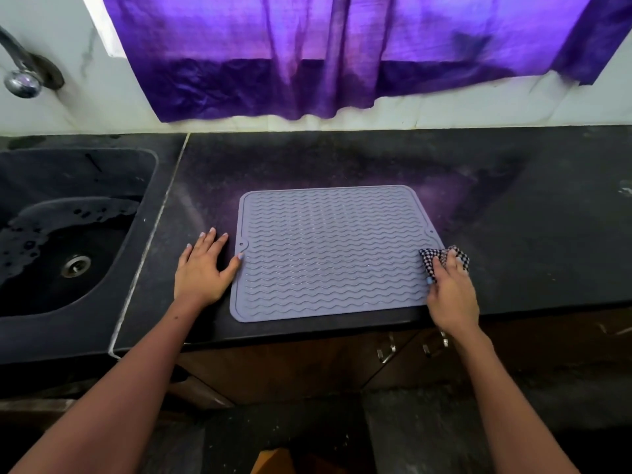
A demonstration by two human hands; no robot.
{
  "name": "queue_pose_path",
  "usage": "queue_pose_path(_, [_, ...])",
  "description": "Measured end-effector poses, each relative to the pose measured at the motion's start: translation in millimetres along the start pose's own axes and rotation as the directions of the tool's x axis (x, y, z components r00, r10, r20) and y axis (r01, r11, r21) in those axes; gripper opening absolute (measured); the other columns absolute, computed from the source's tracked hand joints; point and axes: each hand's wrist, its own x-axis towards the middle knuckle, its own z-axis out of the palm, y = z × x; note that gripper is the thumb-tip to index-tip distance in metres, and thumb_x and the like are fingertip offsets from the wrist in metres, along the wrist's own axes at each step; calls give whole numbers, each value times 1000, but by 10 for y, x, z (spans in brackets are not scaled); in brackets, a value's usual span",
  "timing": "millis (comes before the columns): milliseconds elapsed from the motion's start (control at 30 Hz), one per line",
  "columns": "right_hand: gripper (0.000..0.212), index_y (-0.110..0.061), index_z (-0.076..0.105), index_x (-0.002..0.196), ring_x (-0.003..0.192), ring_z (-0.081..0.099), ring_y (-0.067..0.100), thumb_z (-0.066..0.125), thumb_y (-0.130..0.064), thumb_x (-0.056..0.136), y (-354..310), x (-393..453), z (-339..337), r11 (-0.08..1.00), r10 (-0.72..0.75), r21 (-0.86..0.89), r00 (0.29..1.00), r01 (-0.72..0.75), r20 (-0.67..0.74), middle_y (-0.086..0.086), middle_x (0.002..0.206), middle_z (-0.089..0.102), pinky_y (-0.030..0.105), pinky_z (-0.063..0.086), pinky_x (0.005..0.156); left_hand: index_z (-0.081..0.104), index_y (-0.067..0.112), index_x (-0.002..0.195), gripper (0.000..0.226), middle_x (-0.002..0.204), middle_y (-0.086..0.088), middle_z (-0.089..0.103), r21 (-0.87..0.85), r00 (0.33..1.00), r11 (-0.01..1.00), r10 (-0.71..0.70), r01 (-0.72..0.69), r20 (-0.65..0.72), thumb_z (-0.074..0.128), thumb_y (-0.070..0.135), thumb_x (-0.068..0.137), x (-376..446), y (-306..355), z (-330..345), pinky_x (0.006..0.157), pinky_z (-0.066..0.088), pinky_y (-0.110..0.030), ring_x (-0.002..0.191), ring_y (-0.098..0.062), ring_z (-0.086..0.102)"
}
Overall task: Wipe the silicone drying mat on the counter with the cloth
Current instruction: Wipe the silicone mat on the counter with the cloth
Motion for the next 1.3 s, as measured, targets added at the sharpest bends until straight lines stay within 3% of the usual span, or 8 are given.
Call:
queue_pose_path(100, [49, -13, 41, 141, 141, 27, 24, 46, -6, 93, 54, 98, -115, 941, 123, 313, 991, -132, 49, 4, 154, 26, 36, 24, 113, 35, 22, 145, 89, 156, -1, 21, 2, 1000, 1000, -3, 3, 4, 13, 73, 76, -9, 2, -1, 117, 8, -37, 145, -15, 14])
queue_pose_path(267, [36, -14, 56, 128, 110, 57, 27, 45, -16, 94, -198, 297, -367, 402, 570, 821, 813, -405, 122, 10, 122, 61, 36, 44, 96, 35, 21, 145, 85, 156, -1, 22, -5, 1000, 1000, -1, 1, 15, 17, 70, 78, -12, 4, -15, 118, 8, -37, 145, -15, 14])
queue_pose_path(500, [59, -15, 24, 147, 146, 12, 26, 48, -11, 92, -749, -51, 157, 992, 58, 114, 996, -50, -65, 9, 158, 13, 39, 10, 120, 36, 20, 144, 88, 155, -3, 24, -13, 1000, 1000, 10, -10, 5, 14, 72, 76, -20, 8, -24, 117, 10, -38, 145, -17, 17])
queue_pose_path(733, [56, -18, 34, 144, 143, 24, 21, 46, -4, 91, -615, 99, -12, 990, -60, 131, 995, 49, 83, 0, 156, 20, 35, 23, 115, 34, 22, 145, 89, 156, -2, 22, 2, 1000, 1000, -4, 4, 9, 11, 73, 75, -10, 1, -10, 117, 9, -37, 145, -16, 15])
queue_pose_path(900, [33, -3, 59, 124, 85, 56, 20, 43, -1, 95, -513, 417, -473, 567, 114, 763, 946, -312, 302, 7, 95, 65, 24, 43, 66, 35, 21, 144, 90, 156, -2, 23, -9, 1000, 1000, 6, -6, 8, 12, 74, 75, -19, -1, -10, 118, 9, -38, 145, -16, 16])
queue_pose_path(1000, [35, -11, 56, 127, 66, 51, 16, 42, -7, 96, -800, 319, -453, 675, 188, 695, 969, -246, 160, 6, 91, 60, 22, 37, 53, 34, 23, 145, 90, 156, -1, 22, -7, 1000, 1000, 4, -4, 6, 11, 74, 75, -7, -5, -11, 118, 9, -37, 145, -16, 15])
queue_pose_path(1133, [53, -16, 31, 144, 139, 31, 21, 43, -5, 94, -1270, -166, 28, 936, -75, 349, 996, 55, 46, 3, 153, 28, 29, 25, 114, 34, 23, 145, 91, 156, -1, 22, -7, 1000, 1000, -3, 3, 3, 10, 75, 74, -8, 4, -12, 118, 9, -37, 145, -15, 15])
queue_pose_path(1300, [58, -17, 21, 148, 147, 6, 18, 42, -13, 94, -1195, -182, 357, 954, -296, 58, 954, 294, 39, 6, 159, 6, 26, -1, 116, 34, 23, 145, 88, 156, 0, 21, 3, 1000, 1000, -9, 9, 9, 11, 74, 76, -10, -5, -1, 118, 9, -37, 145, -14, 14])
